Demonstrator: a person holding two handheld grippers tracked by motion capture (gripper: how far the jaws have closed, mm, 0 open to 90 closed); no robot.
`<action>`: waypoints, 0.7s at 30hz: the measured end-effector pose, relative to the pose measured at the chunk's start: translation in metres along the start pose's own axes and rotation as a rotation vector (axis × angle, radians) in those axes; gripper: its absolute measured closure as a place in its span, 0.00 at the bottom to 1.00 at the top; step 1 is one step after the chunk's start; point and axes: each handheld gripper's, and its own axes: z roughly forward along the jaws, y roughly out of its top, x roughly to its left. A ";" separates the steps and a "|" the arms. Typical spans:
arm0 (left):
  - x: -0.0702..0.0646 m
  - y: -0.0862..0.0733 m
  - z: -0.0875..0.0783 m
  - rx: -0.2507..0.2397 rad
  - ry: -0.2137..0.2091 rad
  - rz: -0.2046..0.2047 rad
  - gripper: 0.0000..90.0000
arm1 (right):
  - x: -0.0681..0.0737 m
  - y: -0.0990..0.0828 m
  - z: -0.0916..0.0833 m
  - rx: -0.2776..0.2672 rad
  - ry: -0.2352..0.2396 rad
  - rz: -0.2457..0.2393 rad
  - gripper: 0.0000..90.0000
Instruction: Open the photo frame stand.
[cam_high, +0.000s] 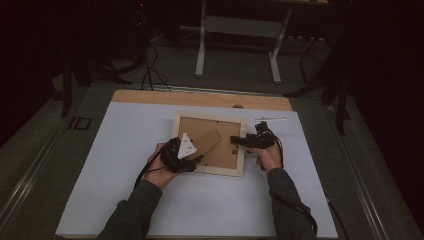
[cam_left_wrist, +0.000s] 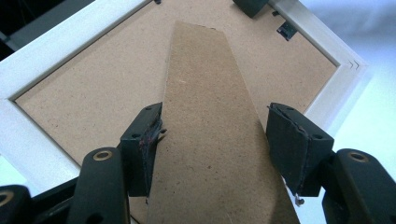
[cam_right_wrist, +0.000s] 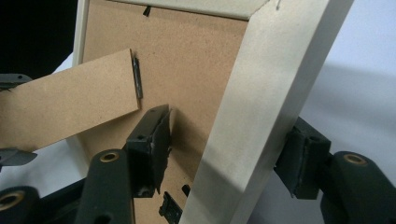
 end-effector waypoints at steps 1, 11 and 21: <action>0.000 0.000 0.000 -0.003 0.000 0.001 0.45 | 0.000 0.000 -0.001 -0.001 0.003 -0.002 0.46; -0.003 0.001 -0.004 -0.028 0.028 0.040 0.45 | 0.000 0.000 -0.011 -0.045 0.026 0.008 0.54; -0.001 0.001 -0.006 -0.044 0.019 0.047 0.45 | 0.000 0.001 -0.018 -0.060 0.056 0.021 0.60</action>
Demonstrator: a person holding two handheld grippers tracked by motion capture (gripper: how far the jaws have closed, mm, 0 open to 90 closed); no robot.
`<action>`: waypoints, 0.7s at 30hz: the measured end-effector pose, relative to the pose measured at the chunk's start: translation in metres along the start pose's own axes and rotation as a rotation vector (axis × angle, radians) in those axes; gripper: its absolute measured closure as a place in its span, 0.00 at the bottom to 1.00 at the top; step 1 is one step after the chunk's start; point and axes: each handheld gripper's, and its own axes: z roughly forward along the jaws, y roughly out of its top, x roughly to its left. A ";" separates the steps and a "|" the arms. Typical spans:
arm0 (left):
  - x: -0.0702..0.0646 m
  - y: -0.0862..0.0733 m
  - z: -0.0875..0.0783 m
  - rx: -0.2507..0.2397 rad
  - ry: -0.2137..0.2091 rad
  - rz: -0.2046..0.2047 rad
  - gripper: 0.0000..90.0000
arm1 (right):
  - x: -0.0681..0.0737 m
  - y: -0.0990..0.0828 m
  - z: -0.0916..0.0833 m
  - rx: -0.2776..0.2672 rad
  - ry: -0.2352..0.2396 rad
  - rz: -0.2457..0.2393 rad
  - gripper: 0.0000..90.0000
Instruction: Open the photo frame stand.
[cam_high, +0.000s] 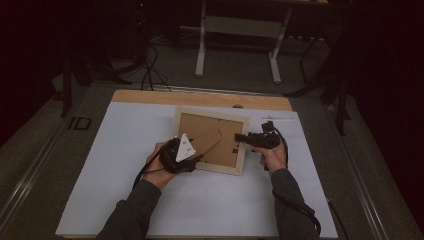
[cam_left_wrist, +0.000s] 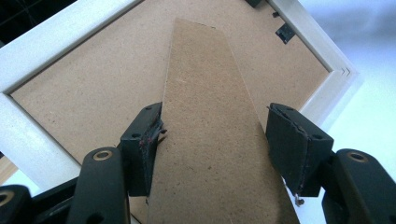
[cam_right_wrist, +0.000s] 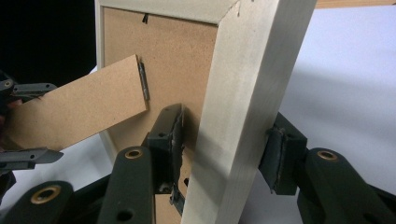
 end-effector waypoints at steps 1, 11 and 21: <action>0.000 0.000 0.000 0.000 0.000 0.000 0.45 | 0.000 0.000 0.000 0.000 0.000 0.000 0.60; 0.004 -0.002 0.000 -0.012 -0.031 -0.070 0.45 | 0.000 -0.001 -0.002 -0.009 0.015 0.001 0.62; 0.014 -0.003 0.002 -0.029 -0.120 -0.228 0.54 | 0.000 -0.001 -0.005 -0.017 0.032 -0.006 0.63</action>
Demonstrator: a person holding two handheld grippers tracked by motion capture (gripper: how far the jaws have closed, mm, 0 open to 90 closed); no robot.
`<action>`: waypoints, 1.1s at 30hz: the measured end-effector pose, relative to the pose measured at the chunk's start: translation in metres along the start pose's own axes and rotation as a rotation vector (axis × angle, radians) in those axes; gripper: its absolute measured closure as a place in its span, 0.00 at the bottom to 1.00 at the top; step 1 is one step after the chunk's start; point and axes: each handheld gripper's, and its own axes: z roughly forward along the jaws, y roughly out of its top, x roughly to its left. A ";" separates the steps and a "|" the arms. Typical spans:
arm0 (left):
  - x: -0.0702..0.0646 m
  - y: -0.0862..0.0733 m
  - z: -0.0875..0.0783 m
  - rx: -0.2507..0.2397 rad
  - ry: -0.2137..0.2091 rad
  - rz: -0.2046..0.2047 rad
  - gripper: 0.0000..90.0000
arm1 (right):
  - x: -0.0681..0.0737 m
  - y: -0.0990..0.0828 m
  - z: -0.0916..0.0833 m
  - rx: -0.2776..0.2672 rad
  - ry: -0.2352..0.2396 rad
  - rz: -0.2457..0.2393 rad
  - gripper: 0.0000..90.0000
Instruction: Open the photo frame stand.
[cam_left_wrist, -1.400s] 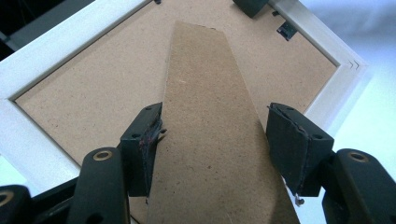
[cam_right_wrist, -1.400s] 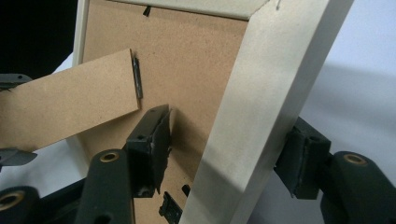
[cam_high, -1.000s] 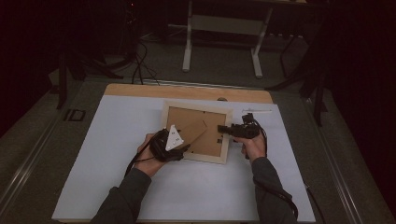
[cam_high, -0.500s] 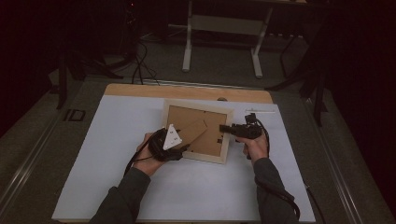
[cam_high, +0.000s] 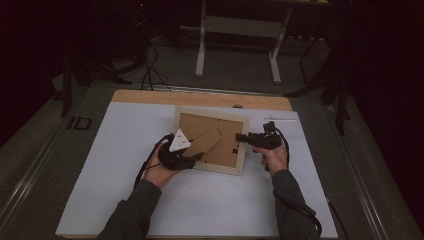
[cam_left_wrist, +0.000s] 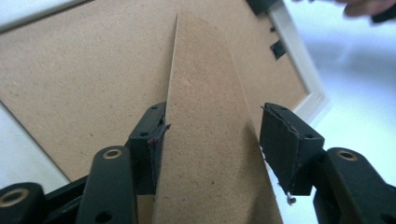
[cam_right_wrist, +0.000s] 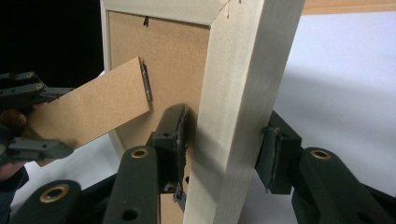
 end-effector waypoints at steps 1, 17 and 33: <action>0.004 0.000 -0.001 -0.010 -0.024 -0.049 0.55 | 0.000 0.000 0.000 -0.002 0.003 0.002 0.64; 0.021 0.000 0.000 0.067 -0.156 -0.198 0.65 | 0.007 0.003 -0.004 -0.003 -0.001 -0.044 0.65; 0.021 0.002 0.000 0.050 -0.118 -0.189 0.73 | 0.018 0.012 -0.010 -0.011 -0.042 -0.125 0.66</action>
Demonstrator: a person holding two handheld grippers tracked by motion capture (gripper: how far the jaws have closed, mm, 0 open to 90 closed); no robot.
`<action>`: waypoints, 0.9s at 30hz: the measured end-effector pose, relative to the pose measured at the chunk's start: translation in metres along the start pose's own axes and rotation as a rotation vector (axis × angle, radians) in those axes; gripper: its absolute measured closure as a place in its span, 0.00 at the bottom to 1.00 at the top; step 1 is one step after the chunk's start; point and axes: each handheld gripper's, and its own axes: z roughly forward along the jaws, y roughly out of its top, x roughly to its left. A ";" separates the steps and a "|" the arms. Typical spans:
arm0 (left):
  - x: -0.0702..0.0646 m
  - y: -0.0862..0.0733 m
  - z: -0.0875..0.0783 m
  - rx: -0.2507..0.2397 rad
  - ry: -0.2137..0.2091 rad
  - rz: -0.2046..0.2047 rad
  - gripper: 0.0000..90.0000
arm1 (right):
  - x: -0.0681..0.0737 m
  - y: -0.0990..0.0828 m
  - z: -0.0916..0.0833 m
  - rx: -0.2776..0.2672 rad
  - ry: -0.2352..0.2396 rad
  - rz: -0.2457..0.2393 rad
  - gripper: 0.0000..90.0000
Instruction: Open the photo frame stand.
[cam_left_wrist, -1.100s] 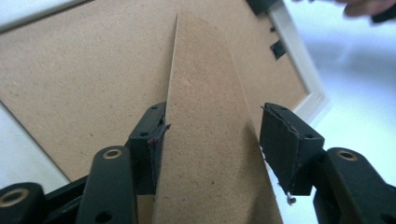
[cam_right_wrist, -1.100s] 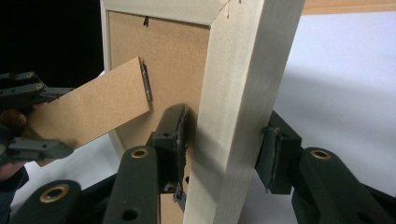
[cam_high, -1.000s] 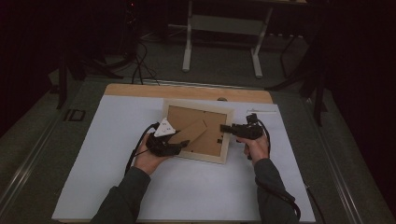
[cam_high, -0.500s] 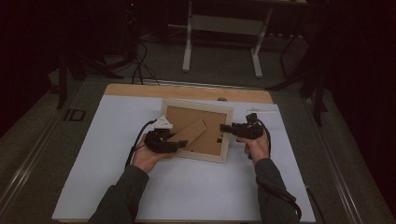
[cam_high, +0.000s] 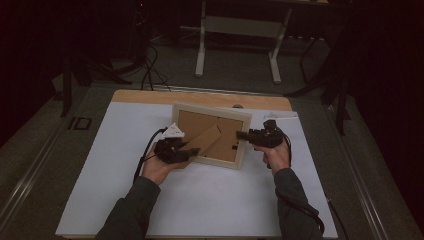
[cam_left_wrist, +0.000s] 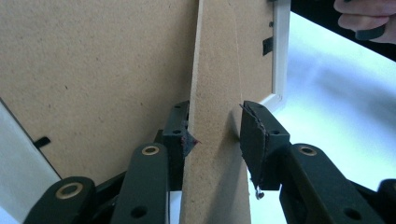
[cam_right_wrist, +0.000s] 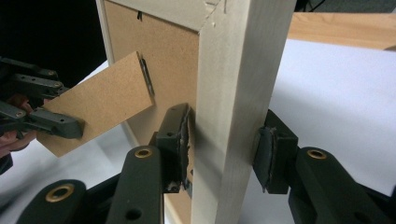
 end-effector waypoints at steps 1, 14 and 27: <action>0.000 0.000 0.000 -0.001 0.002 0.000 0.73 | 0.000 0.000 0.000 0.000 0.000 0.000 0.66; -0.003 0.002 -0.002 -0.028 0.061 0.019 0.75 | 0.011 0.012 -0.003 -0.009 -0.043 -0.062 0.67; -0.009 0.003 0.002 -0.030 0.108 0.046 0.77 | 0.018 0.018 -0.002 -0.004 -0.076 -0.098 0.67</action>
